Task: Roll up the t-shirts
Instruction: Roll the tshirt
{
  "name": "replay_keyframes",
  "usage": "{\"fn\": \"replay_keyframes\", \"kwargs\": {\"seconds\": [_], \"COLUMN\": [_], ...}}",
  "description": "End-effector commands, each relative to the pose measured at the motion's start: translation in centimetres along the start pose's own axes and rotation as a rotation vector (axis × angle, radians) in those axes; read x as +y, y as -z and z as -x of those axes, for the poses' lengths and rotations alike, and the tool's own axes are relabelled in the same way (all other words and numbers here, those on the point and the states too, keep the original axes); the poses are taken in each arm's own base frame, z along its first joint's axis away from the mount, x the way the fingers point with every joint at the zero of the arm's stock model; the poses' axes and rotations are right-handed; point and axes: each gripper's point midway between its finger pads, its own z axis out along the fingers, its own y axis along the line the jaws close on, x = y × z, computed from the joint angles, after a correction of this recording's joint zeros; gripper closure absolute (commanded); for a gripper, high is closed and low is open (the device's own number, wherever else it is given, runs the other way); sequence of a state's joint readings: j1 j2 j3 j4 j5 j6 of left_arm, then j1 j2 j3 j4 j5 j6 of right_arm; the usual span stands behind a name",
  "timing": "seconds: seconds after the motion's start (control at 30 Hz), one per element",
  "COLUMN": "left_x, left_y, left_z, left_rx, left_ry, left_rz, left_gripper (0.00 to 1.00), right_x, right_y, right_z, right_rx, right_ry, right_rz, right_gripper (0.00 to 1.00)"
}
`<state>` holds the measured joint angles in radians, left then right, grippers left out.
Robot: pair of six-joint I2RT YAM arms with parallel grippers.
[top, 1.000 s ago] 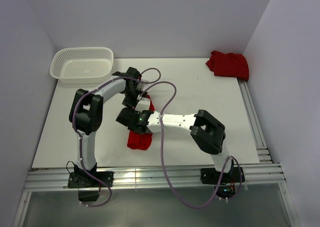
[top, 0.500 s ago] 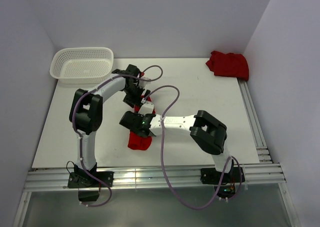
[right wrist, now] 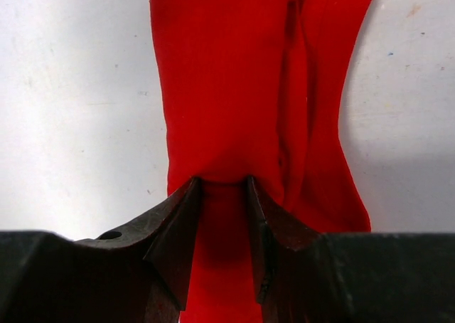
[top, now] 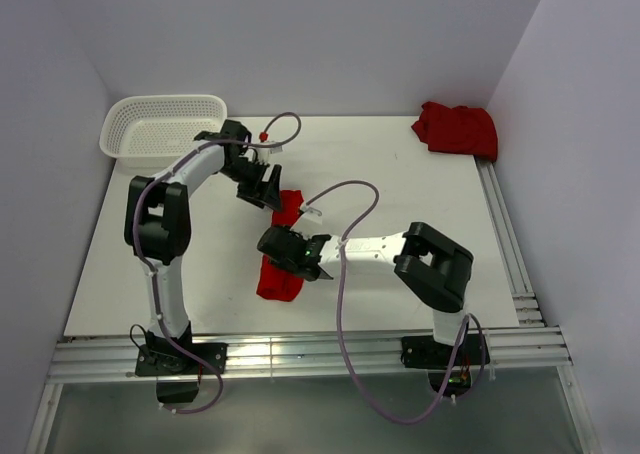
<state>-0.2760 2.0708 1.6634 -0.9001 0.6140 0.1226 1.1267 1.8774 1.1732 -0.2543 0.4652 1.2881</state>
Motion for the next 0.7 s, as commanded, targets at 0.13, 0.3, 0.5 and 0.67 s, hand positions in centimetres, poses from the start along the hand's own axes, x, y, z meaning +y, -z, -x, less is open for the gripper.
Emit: {"fn": "replay_keyframes", "kwargs": {"seconds": [0.13, 0.3, 0.5, 0.67], "left_x": [-0.9, -0.4, 0.4, 1.7], "left_y": [-1.9, -3.3, -4.5, -4.1], "left_z": [-1.7, -1.9, -1.6, -1.8], "left_rx": [-0.001, -0.012, 0.0, 0.035], "left_ry": [-0.059, -0.026, 0.046, 0.127], "left_rz": [-0.179, -0.226, -0.217, -0.08], "left_gripper": [0.2, 0.2, 0.28, 0.65], "right_x": [-7.5, -8.2, -8.7, -8.4], "right_y": [-1.4, -1.6, -1.6, -1.5], "right_z": [-4.0, -4.5, -4.3, -3.3], "right_rx": [0.15, 0.17, 0.169, 0.139], "right_ry": [0.068, 0.05, 0.036, 0.051], "right_rz": [-0.151, -0.137, -0.137, -0.157], "right_gripper": [0.61, 0.61, 0.61, 0.6]}}
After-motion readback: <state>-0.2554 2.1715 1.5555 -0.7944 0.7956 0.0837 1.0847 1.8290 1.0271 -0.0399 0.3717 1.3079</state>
